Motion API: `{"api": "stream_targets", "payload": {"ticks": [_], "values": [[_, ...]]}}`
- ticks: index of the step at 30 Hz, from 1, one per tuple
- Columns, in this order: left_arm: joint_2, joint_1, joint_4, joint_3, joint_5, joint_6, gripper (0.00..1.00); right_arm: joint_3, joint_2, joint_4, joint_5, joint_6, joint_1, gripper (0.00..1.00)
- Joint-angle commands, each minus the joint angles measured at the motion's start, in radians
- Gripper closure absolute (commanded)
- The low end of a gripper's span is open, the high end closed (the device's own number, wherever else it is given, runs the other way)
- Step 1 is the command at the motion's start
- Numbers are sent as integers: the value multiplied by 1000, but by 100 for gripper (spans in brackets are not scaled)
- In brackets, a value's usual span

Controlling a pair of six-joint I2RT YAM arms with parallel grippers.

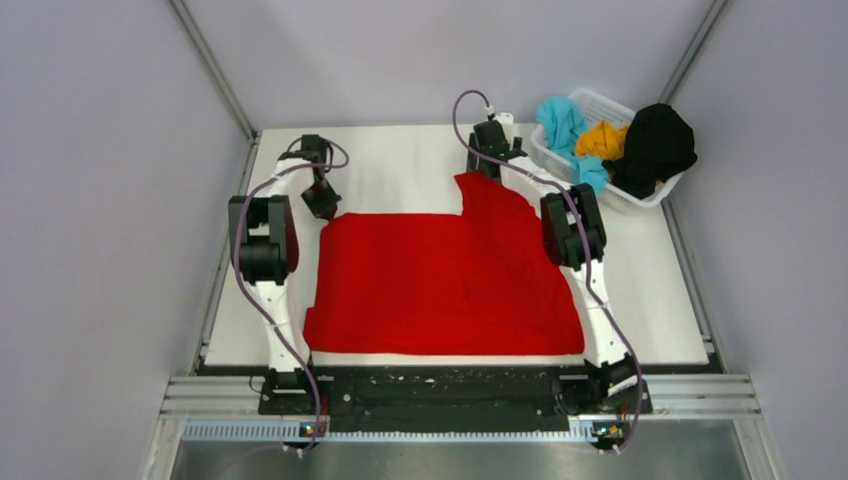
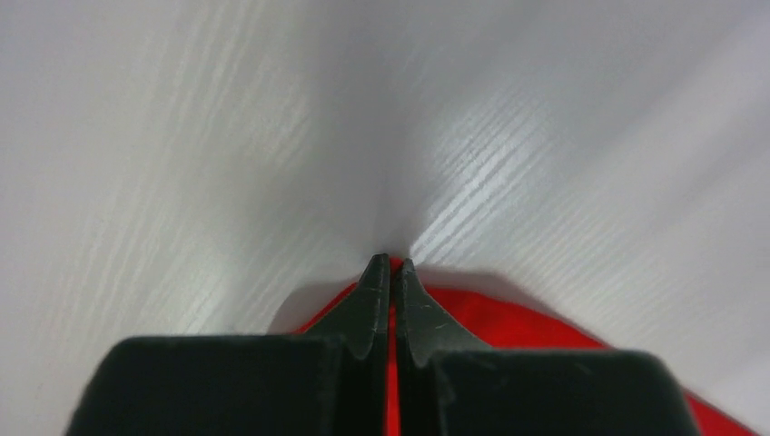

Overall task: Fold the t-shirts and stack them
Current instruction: Grab the side of the flattened tshirt furthest away from the robot with both arms

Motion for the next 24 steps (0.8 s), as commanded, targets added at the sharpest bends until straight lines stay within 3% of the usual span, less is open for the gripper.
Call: {"api": "stream_targets", "payload": {"ticks": [1, 4, 6, 13, 16, 24], "values": [[-24, -28, -76, -39, 47, 3, 100, 34, 29, -33, -22, -2, -8, 19], [-34, -30, -76, -43, 46, -2, 100, 16, 18, -38, -34, -3, -9, 33], [-39, -31, -77, -44, 43, -3, 100, 6, 9, -38, -32, -5, -7, 52], [-52, -31, -86, -39, 26, -7, 100, -27, -38, 4, -21, -33, -8, 100], [-78, -31, -90, -42, 18, -8, 100, -66, -108, 32, -22, -51, -8, 100], [-210, -44, -53, -149, -5, -26, 100, -445, -443, 155, -112, -90, 3, 100]]}}
